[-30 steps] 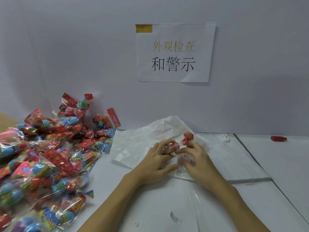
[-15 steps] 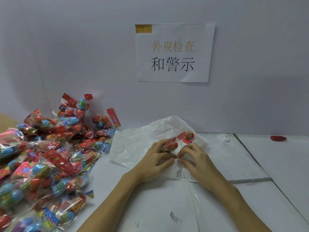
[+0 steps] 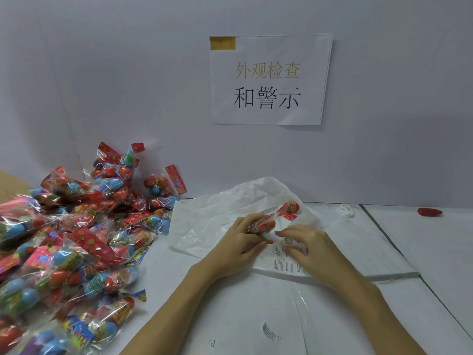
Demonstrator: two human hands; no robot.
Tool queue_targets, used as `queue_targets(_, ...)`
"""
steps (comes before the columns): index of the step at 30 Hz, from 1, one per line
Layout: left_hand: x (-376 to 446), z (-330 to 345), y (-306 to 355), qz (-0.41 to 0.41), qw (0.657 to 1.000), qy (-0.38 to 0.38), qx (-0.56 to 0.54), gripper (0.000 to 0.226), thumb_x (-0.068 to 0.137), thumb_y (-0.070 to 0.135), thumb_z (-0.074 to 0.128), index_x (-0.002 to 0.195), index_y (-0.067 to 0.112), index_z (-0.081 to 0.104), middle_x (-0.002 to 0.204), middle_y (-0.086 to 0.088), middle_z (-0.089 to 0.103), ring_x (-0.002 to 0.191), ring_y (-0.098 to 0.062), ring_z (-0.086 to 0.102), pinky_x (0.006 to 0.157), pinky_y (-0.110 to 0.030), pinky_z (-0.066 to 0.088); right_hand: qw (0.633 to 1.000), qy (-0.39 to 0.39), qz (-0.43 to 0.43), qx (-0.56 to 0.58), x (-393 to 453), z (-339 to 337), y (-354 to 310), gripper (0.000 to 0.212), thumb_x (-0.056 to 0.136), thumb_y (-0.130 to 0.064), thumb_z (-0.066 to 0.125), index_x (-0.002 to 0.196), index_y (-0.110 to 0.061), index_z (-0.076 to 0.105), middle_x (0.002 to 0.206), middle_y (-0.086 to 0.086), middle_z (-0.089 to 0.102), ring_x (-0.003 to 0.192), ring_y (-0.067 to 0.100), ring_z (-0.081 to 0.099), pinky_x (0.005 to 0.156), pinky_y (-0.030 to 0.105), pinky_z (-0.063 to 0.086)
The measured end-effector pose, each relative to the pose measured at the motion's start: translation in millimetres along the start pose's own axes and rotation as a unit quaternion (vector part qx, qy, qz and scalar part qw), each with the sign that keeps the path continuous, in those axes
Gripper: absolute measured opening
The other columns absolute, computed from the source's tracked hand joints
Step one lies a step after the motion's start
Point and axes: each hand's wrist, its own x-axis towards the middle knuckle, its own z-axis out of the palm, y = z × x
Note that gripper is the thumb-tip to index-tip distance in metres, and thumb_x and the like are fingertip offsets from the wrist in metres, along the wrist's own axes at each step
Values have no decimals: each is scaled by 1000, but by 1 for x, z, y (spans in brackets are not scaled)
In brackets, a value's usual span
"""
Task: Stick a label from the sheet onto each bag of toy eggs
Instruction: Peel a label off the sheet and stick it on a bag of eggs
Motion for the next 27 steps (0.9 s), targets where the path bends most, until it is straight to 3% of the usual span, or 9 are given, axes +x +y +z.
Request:
queue_targets(2, 0, 0, 0, 2, 1000, 5, 3, 24, 106, 20, 60, 121, 16, 78, 156, 2, 42, 138, -18, 38, 118, -33, 31, 1000, -18, -10, -15, 0, 1, -1, 22, 95, -15, 76, 115, -21, 80, 115, -13, 72, 111, 5, 64, 99, 18, 47)
queue_targets(6, -1, 1, 1, 1, 1000, 8, 3, 25, 105, 18, 61, 123, 17, 78, 157, 2, 41, 140, -18, 37, 120, -30, 29, 1000, -11, -2, 3, 0, -4, 0, 17, 91, -15, 79, 102, -27, 84, 107, -17, 75, 103, 0, 66, 94, 15, 48)
queue_targets(13, 0, 2, -1, 2, 1000, 12, 7, 23, 105, 22, 62, 121, 18, 79, 157, 3, 41, 139, -17, 37, 119, -30, 30, 1000, -15, 23, 12, 1, 4, -2, 15, 91, -18, 80, 102, -27, 79, 105, -14, 71, 105, 6, 64, 97, 29, 51)
queue_targets(19, 0, 3, -2, 1, 1000, 9, 17, 25, 104, 28, 62, 124, 22, 78, 157, 6, 40, 139, -12, 34, 118, -20, 26, 1000, -14, 18, 5, -1, 2, -7, 13, 91, -14, 78, 90, -25, 73, 97, -13, 69, 100, 5, 63, 93, 31, 51)
queue_targets(21, 1, 2, -2, -13, 1000, 5, 16, 26, 105, 28, 61, 124, 21, 77, 156, 7, 40, 137, -11, 34, 116, -18, 27, 999, 32, 17, 36, 0, 0, -11, 16, 94, -11, 74, 91, -26, 68, 103, -13, 68, 107, 2, 61, 94, 20, 48)
queue_targets(23, 1, 0, -2, -36, 999, 10, -8, 25, 105, 27, 62, 123, 20, 78, 153, 6, 42, 134, -12, 37, 113, -16, 29, 984, 138, 18, 110, 1, -3, -17, 15, 96, -9, 71, 92, -23, 67, 105, -11, 71, 112, 1, 64, 96, 12, 46)
queue_targets(25, 2, -4, 1, -75, 993, 35, -81, 24, 105, 27, 63, 123, 22, 77, 146, 6, 46, 131, -8, 43, 107, -12, 35, 952, 216, 42, 214, 2, -7, -21, 12, 96, -8, 72, 95, -19, 70, 101, -9, 76, 105, 6, 70, 93, 14, 51)
queue_targets(27, 5, -13, 5, -114, 973, 102, -173, 23, 103, 26, 65, 123, 24, 78, 137, 9, 52, 124, -5, 52, 100, -15, 45, 911, 241, 84, 325, 4, -10, -23, 7, 96, -7, 72, 97, -13, 72, 96, -5, 79, 94, 11, 75, 82, 17, 57)
